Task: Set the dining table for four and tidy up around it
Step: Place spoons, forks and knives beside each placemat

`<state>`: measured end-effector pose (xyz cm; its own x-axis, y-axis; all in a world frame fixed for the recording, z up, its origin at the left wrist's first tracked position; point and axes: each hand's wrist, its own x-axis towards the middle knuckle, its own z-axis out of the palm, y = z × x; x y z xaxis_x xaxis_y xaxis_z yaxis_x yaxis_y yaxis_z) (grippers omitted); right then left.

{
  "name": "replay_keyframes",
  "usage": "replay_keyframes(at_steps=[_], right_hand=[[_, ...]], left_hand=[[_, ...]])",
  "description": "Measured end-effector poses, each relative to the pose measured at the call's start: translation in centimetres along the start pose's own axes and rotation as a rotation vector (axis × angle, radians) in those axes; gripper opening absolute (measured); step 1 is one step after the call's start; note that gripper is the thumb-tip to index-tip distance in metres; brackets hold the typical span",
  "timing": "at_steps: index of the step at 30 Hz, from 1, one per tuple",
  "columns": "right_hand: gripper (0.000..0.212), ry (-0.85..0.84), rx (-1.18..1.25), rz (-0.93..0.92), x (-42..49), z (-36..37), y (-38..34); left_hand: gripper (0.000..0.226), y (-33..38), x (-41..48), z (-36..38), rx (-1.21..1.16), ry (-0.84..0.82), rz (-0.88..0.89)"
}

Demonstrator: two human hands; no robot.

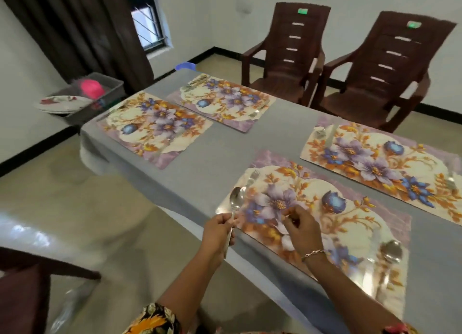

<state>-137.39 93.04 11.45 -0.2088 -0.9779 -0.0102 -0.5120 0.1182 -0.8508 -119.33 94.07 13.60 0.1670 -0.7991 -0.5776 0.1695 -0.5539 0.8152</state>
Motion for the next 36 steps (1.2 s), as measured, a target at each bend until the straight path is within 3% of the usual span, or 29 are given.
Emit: replay_keyframes(at_steps=[4,12,18,21,26,32,36], right_hand=[[0.027,-0.118,0.009,-0.008,1.2,7.7,-4.9],[0.022,-0.477,0.167,0.055,2.8,22.3,-15.9],[0.016,-0.704,0.380,0.310,2.5,29.4,-21.3],[0.019,-0.695,0.415,0.362,4.1,31.9,-22.6],[0.022,-0.629,0.500,0.466,8.4,35.5,-23.6],[0.022,-0.397,0.469,0.493,14.2,36.4,-24.3],[0.023,-0.271,0.379,0.550,17.5,35.3,-23.0]], left_hand=[[0.021,2.4,2.8,-8.2,-0.035,0.029,0.014],[0.014,6.6,6.6,-21.7,-0.132,0.135,0.068],[0.006,9.3,9.6,-26.2,-0.096,0.177,0.148],[0.021,10.5,11.8,-27.4,-0.074,0.216,0.176],[0.028,13.8,16.7,-28.7,0.071,0.147,0.235],[0.012,18.1,23.1,-29.2,0.223,-0.061,0.166],[0.008,19.6,27.1,-30.7,0.263,-0.039,0.117]])
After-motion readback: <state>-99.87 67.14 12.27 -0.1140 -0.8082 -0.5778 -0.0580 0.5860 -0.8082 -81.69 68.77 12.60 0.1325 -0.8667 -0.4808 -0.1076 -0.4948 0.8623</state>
